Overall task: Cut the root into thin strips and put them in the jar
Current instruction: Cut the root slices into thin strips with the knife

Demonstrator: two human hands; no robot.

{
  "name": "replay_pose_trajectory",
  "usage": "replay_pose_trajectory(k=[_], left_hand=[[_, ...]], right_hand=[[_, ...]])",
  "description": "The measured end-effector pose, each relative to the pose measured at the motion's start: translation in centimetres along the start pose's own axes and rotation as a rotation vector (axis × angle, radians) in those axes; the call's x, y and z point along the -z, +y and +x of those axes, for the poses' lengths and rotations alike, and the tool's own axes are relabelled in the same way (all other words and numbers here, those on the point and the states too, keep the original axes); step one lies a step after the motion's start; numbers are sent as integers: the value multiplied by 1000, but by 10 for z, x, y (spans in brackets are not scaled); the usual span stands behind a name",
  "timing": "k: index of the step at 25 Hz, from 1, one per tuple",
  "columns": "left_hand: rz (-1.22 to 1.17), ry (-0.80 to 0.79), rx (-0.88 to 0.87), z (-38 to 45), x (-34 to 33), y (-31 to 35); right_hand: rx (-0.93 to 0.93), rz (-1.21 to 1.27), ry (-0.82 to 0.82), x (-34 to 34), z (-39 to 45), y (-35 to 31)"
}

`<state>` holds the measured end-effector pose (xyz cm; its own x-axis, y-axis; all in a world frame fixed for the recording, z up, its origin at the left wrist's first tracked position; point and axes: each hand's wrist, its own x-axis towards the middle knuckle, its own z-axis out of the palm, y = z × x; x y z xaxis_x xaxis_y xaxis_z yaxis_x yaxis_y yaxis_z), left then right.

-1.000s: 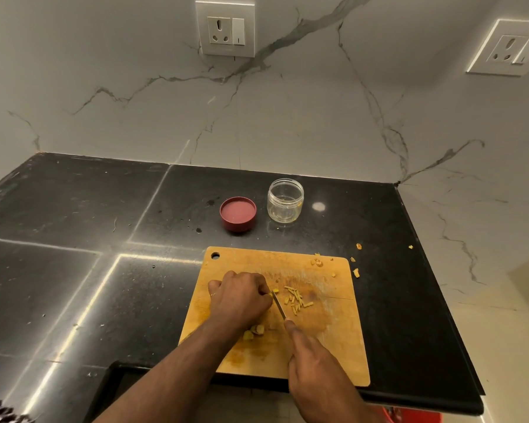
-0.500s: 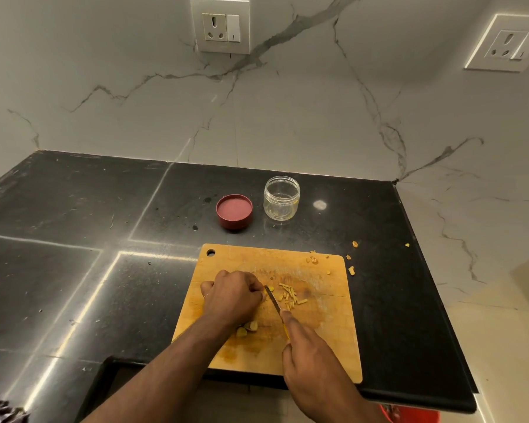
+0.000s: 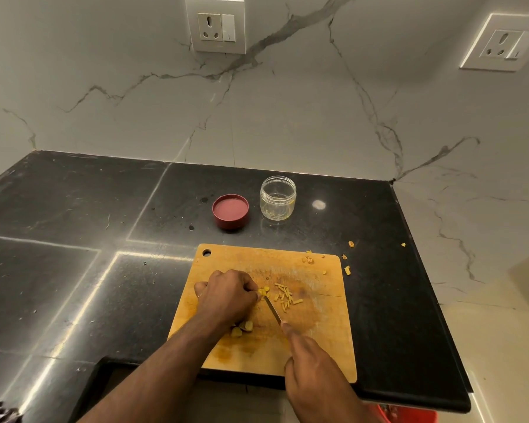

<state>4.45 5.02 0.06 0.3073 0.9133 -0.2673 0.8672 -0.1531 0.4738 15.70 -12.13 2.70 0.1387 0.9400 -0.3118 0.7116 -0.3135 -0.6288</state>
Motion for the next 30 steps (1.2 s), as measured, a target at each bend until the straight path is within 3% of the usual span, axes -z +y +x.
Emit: replay_pose_trajectory(k=[30], left_hand=[[4, 13, -18, 1, -1, -3]], right_hand=[[47, 20, 27, 2, 15, -9]])
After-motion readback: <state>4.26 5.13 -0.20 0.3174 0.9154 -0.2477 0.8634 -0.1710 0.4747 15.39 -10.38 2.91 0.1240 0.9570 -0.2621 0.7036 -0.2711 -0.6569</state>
